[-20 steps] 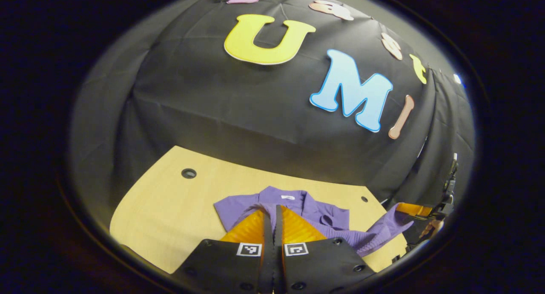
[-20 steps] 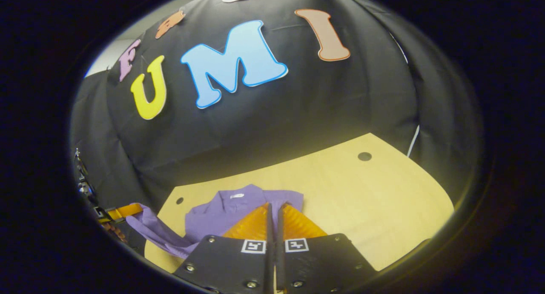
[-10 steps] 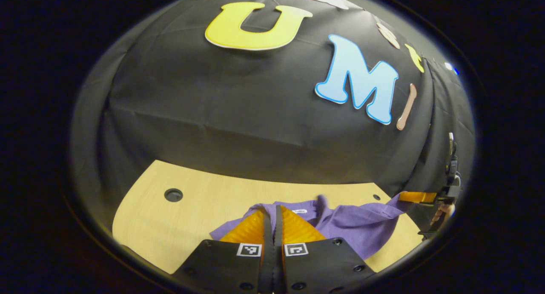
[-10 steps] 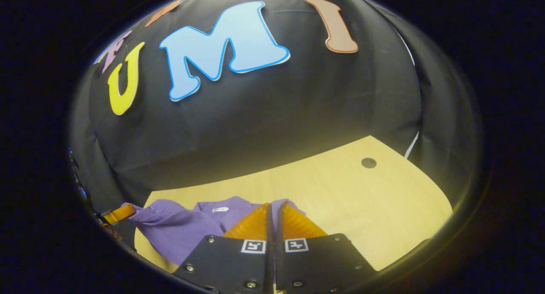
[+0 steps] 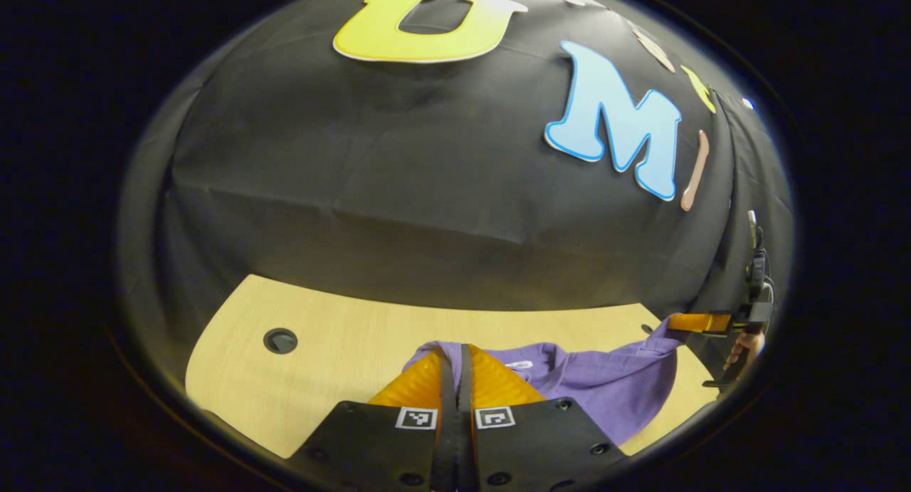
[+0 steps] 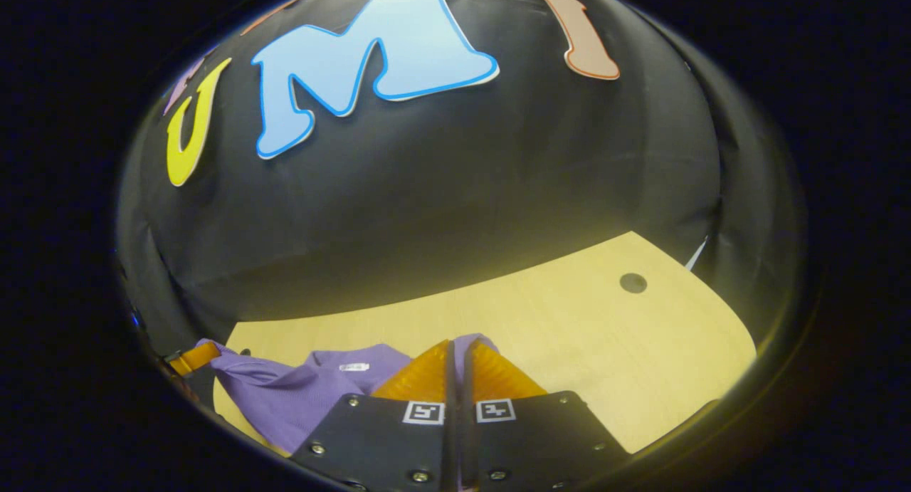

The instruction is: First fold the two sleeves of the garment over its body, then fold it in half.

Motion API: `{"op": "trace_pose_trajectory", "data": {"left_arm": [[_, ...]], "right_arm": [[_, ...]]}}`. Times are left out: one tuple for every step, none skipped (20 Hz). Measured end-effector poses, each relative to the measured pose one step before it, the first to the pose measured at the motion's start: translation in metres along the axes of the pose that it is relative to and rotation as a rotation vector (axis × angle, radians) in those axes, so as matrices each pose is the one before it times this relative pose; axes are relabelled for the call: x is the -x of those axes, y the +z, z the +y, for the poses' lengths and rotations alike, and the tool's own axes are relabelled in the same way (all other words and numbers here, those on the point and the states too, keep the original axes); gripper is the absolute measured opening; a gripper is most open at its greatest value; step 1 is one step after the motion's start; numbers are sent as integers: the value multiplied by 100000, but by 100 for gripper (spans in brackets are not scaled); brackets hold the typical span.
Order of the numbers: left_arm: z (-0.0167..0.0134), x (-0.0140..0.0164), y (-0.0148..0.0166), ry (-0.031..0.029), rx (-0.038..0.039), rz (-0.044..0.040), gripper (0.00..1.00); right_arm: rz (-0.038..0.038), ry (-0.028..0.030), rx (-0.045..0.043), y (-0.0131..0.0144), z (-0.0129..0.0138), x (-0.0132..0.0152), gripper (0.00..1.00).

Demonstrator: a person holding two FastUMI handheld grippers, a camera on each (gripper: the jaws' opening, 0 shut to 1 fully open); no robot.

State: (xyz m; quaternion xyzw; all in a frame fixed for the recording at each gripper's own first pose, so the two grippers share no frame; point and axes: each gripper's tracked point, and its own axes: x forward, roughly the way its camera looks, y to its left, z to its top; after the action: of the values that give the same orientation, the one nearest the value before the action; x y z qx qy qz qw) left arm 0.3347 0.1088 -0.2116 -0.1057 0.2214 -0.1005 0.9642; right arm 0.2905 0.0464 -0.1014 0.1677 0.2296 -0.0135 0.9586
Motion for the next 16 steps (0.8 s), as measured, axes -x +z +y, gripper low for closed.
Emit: {"op": "trace_pose_trajectory", "data": {"left_arm": [[427,-687,-110,901,-692,-98,5],[433,-555,-385,850,-779,321,5],[220,-598,-617,515,-1220,1461,5],[61,-474,-645,478,-624,1550,5],[120,-450,-402,505,231,1117,6],[160,-309,-379,613,650,722,6],[268,-243,-293,736,962,300,6],[280,-159,-338,630,913,274,5],[229,-94,-339,498,1010,290,6],[200,53,-178,463,790,482,5],[183,-31,-247,719,398,643,6],[217,-77,-216,1152,-141,663,6],[151,142,-244,706,-371,591,8],[179,217,-184,835,-520,509,8],[141,195,-252,848,-544,1140,11],[-37,347,-74,669,-514,412,11]], "right_arm": [[-65,-1497,32,153,-401,-774,2],[694,-1602,-219,-72,-455,-814,2],[1459,-1506,-406,-347,-326,-566,2],[1406,-1561,-190,-457,-333,-693,2],[1522,-1326,605,-491,-313,-536,3],[1401,-1487,1092,-540,-144,-413,3],[1092,-1524,1238,-479,-164,-411,3],[445,-921,1212,-207,-98,-145,5],[46,-909,1104,-178,-140,69,4],[125,-278,546,-4,-98,-18,6],[-51,-64,421,-15,113,-11,6],[-321,121,484,66,28,182,8],[-463,220,578,142,113,135,9],[-472,-348,944,69,9,348,9],[-279,93,1039,19,122,427,10],[-259,181,1044,6,196,475,15]]}}
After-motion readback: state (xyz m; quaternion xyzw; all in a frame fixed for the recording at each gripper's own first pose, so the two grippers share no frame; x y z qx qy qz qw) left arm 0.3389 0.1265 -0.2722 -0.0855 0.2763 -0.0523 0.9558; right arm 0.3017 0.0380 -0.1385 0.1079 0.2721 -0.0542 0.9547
